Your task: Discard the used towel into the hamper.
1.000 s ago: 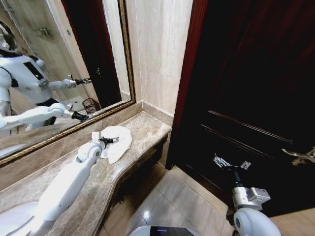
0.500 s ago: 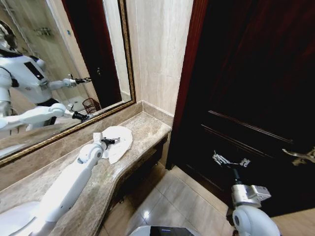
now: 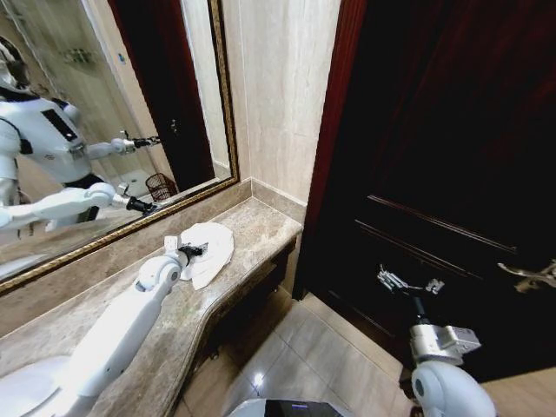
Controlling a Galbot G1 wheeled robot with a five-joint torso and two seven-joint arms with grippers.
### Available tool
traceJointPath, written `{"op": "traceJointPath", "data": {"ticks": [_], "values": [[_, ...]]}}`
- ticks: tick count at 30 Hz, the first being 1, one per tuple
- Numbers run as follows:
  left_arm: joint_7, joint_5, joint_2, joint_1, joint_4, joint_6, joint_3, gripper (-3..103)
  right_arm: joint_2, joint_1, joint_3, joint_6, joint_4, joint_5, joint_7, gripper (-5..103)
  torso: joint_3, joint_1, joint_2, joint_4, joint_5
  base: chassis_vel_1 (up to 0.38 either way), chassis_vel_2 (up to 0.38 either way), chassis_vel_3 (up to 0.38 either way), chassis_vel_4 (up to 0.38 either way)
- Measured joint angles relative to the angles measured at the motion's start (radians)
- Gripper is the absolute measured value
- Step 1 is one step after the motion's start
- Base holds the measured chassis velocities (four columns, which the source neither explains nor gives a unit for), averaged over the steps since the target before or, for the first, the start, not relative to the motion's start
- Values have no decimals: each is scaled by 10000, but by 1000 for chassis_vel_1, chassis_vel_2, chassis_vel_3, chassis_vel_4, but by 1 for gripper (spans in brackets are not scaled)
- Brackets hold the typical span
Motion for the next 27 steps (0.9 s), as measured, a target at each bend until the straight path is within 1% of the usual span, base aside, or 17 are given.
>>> {"op": "traceJointPath", "data": {"ticks": [2,3,6,8,9,11,12,13,15,16,17,18,20,22,25,26,27], "values": [[41,-19,-6,91,-55,-12,-93,36,-19,-4,6,-16,40,27,19,100,0,0,0,1,0,0,0,0,0],[41,-19,-6,91,-55,-12,-93,36,-19,-4,6,-16,40,27,19,100,0,0,0,1,0,0,0,0,0],[78,-29,-20,178,-119,-110,-187,26,-42,-36,36,-42,142,80,47,100,0,0,0,2,0,0,0,0,0],[64,-19,-35,213,-146,-265,-213,26,-45,-49,50,-48,175,114,59,100,0,0,0,2,0,0,0,0,0],[49,28,-60,275,-186,-501,-259,22,-48,-60,70,-65,222,174,68,100,1,0,0,1,-2,0,0,0,0],[51,242,-134,457,-325,-1213,-433,15,-51,-64,79,-149,331,305,115,100,1,0,0,1,-3,0,0,0,0],[146,369,-168,606,-421,-1757,-551,15,-53,-68,81,-191,384,365,137,100,1,0,0,1,-1,0,0,0,0],[146,369,-168,606,-421,-1757,-551,15,-53,-68,81,-191,384,365,137,100,1,0,0,1,-1,0,0,0,0],[514,831,-214,1066,-754,-2826,-910,11,-61,-87,82,-225,457,404,144,100,1,1,0,1,-2,0,0,0,0],[664,1092,-222,1373,-1102,-3163,-1130,11,-61,-110,77,-227,482,406,141,100,1,0,0,4,-1,0,0,0,0],[704,1211,-226,1620,-1445,-3336,-1301,11,-59,-126,72,-226,492,406,138,100,1,0,0,5,-1,0,0,0,0],[704,1211,-226,1620,-1445,-3336,-1301,11,-59,-126,72,-226,492,406,138,100,1,0,0,5,-1,0,0,0,0],[577,1290,-279,2099,-2268,-3487,-1644,11,-38,-174,41,-197,509,402,113,100,0,-1,0,3,4,0,0,0,0],[479,1297,-309,2206,-2498,-3496,-1703,11,-32,-195,35,-178,519,401,104,100,0,-1,0,4,4,0,0,0,0],[197,1513,-420,2541,-3480,-3496,-1894,11,12,-360,79,-84,606,422,49,100,0,-1,0,2,2,0,0,0,0],[197,1513,-420,2541,-3480,-3496,-1894,11,12,-360,79,-84,606,422,49,100,0,-1,0,2,2,0,0,0,0],[190,1655,-430,2630,-3762,-3501,-1941,11,36,-408,113,-49,642,444,40,100,0,-1,0,-4,2,0,0,0,0]]}}
